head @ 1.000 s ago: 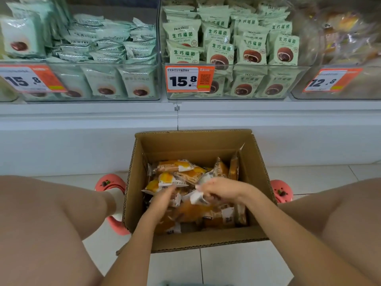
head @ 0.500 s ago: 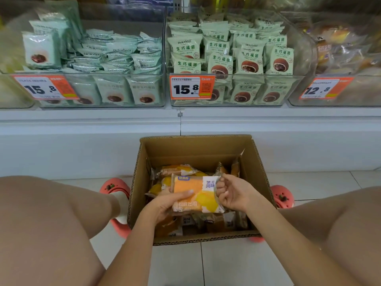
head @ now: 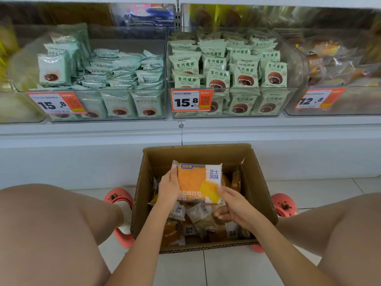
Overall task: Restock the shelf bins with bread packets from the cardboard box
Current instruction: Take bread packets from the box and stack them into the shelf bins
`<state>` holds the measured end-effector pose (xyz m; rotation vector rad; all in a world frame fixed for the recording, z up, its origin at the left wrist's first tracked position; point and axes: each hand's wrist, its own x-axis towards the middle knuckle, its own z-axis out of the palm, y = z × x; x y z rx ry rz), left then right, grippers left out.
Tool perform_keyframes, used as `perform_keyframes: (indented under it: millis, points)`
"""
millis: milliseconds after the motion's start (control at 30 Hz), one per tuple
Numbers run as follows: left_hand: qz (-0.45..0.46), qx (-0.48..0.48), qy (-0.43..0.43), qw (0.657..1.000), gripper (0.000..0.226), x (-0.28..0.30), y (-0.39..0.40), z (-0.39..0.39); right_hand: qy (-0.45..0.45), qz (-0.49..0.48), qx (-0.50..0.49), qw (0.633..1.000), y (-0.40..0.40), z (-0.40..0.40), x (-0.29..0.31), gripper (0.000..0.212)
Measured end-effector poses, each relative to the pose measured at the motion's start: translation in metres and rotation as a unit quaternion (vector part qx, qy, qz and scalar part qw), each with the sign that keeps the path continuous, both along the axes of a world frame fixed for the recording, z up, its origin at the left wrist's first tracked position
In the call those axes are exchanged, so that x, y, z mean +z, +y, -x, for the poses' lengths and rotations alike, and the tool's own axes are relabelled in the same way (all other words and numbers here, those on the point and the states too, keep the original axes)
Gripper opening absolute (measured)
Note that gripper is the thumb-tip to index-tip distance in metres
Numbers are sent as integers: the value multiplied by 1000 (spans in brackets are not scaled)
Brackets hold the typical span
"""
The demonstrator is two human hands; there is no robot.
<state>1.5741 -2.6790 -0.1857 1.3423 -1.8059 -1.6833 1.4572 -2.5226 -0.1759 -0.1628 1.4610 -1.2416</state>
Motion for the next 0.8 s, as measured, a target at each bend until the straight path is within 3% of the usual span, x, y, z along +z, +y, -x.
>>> perform_keyframes:
  millis: [167,300,400,500,533,600,667,733,800]
  points:
    - [32,-14,29,999,68,13,1,13,217,32,-99,971,-3,1,0,33]
    - [129,-28,23,991,56,29,12,25,402,13,-201,893,3,-2,-8,44]
    - [190,-54,47,979,49,50,20,33,355,29,-263,897,4,-7,-10,47]
    - [317,-126,45,939,51,79,17,38,376,76,-292,876,7,2,22,18]
    - [367,-152,33,917,47,91,14,40,420,100,-282,857,8,9,44,16]
    - [427,-187,41,884,38,120,10,47,547,118,-192,806,7,30,94,44]
    - [475,-194,88,854,41,153,9,61,671,58,-16,739,3,52,147,66]
    - [509,-196,148,825,54,190,9,81,724,-26,112,680,-4,73,197,73]
    - [540,-189,199,796,60,227,5,101,714,-42,148,683,-10,88,244,63]
